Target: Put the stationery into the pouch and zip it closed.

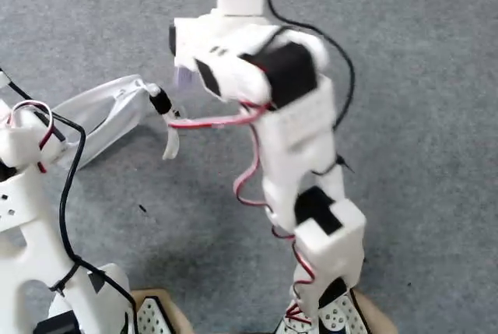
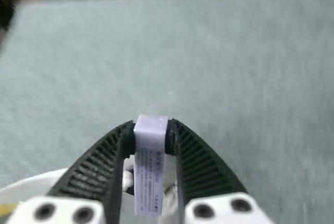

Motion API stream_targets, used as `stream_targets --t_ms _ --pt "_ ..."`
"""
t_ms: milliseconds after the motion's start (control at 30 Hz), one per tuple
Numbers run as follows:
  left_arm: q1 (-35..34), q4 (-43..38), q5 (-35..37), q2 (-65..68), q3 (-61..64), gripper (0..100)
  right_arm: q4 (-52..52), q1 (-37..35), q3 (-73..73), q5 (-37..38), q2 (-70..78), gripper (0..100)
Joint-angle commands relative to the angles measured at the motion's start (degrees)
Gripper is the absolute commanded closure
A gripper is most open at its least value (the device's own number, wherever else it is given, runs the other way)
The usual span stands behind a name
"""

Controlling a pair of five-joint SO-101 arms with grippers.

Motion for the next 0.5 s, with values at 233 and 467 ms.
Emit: stream_targets --t_ms 233,467 --pt "2.9 0.2 -0.8 -0.9 -0.7 97 -4.2 -10.2 -2.2 5.6 -13.0 98.6" --pt "5.9 0.2 -0.8 -1.1 -0.7 97 -2.8 -14.0 -2.2 6.0 -16.0 98.6"
